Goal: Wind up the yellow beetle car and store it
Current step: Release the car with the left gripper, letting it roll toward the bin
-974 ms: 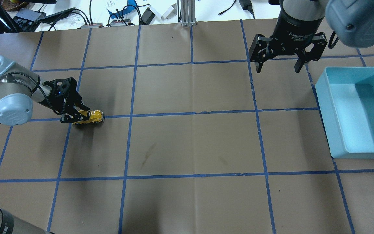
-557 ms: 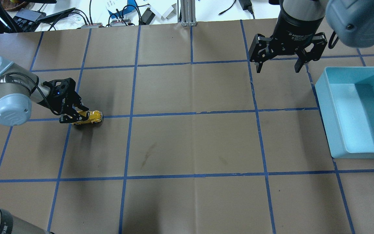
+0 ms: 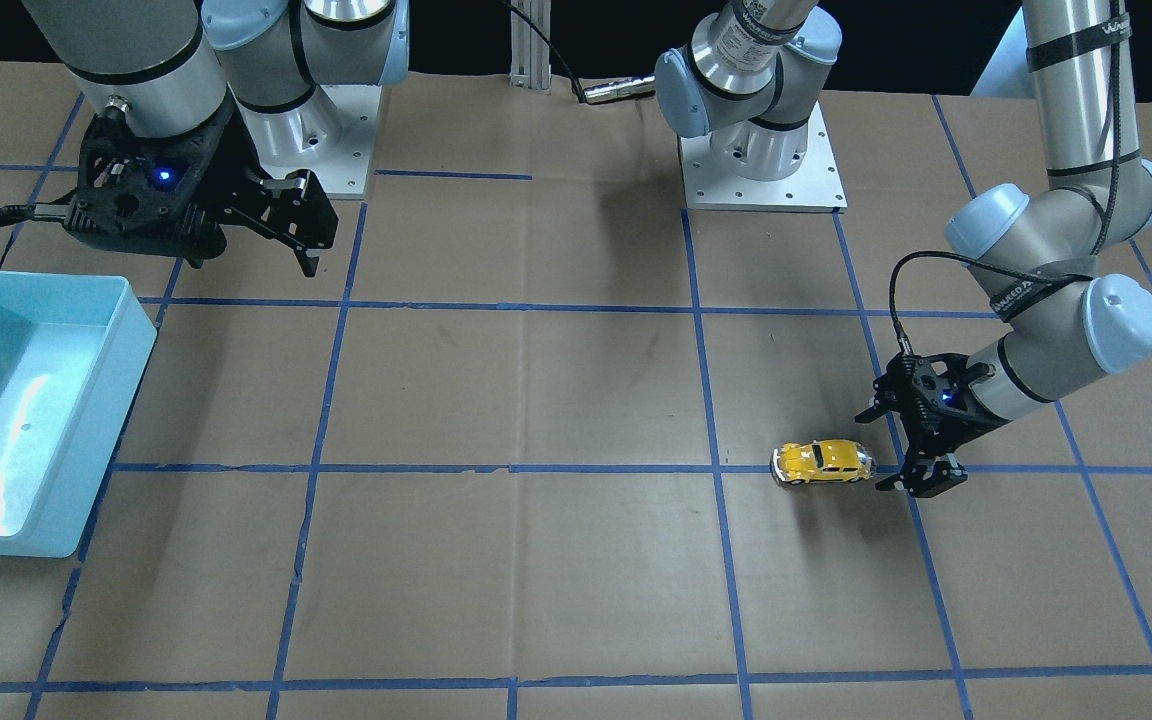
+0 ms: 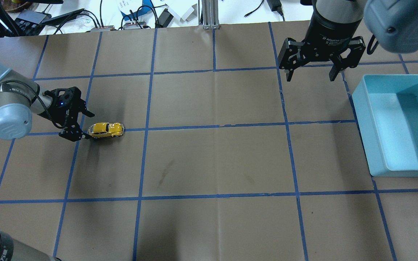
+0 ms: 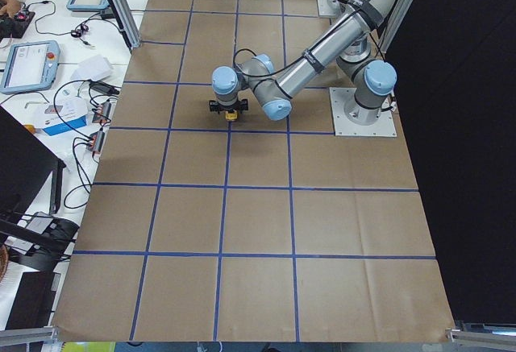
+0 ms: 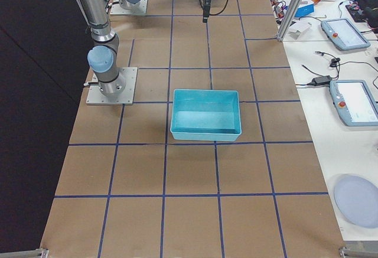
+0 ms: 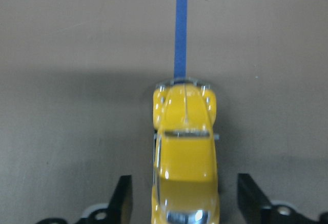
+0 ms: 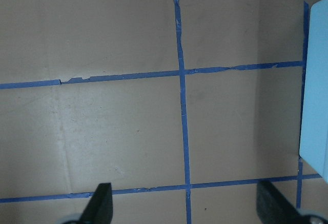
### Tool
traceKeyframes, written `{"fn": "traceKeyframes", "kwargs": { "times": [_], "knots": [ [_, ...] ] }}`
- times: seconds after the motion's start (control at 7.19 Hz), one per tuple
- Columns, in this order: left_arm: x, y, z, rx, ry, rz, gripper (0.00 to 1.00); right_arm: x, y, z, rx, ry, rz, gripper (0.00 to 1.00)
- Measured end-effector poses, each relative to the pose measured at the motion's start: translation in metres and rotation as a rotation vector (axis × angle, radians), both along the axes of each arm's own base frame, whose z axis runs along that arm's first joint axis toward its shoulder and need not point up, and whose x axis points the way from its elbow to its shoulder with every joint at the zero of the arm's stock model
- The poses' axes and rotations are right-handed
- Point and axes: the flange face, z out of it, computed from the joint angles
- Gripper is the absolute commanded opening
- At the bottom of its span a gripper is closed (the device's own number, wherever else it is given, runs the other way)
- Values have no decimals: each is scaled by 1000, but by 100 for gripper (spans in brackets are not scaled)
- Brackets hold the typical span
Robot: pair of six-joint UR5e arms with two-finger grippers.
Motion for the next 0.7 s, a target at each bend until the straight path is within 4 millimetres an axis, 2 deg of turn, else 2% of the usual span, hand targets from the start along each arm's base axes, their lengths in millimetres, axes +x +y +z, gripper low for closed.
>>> {"fn": "traceKeyframes", "kwargs": {
  "times": [0.28, 0.56, 0.7],
  "knots": [
    [1, 0, 9, 5, -26, 31, 100, 0, 0, 0, 0, -1, 0, 100],
    [-9, 4, 48, 35, -97, 179, 100, 0, 0, 0, 0, -1, 0, 100],
    [-27, 5, 76, 64, -133, 267, 100, 0, 0, 0, 0, -1, 0, 100]
  ]
}}
